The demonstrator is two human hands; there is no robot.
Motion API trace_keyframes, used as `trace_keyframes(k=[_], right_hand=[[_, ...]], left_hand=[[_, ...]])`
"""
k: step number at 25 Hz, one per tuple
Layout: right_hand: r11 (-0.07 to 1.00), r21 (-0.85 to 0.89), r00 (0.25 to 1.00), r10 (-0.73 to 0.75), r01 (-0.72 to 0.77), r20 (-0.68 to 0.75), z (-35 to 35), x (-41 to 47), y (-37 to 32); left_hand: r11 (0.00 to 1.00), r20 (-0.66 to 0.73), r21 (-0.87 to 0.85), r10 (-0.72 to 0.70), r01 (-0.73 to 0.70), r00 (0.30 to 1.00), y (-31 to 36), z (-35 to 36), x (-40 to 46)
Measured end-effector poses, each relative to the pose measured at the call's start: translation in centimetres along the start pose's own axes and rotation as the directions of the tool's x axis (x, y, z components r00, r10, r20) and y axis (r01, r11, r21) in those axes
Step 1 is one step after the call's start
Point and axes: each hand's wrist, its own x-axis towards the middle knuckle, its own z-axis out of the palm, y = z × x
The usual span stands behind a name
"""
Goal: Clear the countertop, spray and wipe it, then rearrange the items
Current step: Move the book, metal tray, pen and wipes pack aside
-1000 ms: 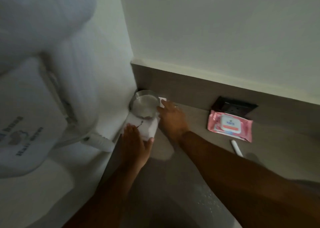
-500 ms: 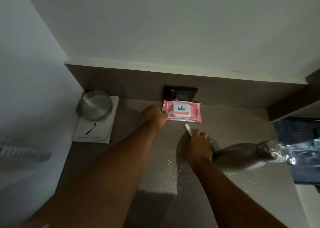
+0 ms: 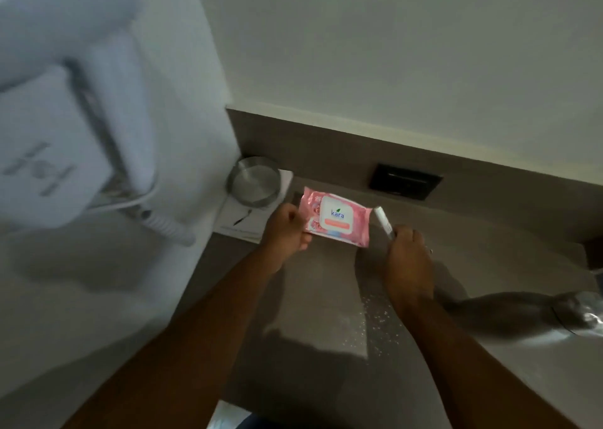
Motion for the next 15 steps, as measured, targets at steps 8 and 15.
trace_keyframes(k=[8,15], right_hand=[[0.834,-0.026,0.805,-0.524,0.551,0.277,1.6,6.2,-15.3],[0.667,-0.225,0.678,-0.562,0.710,0.474,5.2,11.0,-23.0]], left_hand=[[0.918,-0.352,-0.378,-0.265,0.123,0.897,-3.4,-11.4,-0.1],[0.619,-0.409,-0.785,-0.486,-0.026,0.772,-5.3,-9.1,0.0]])
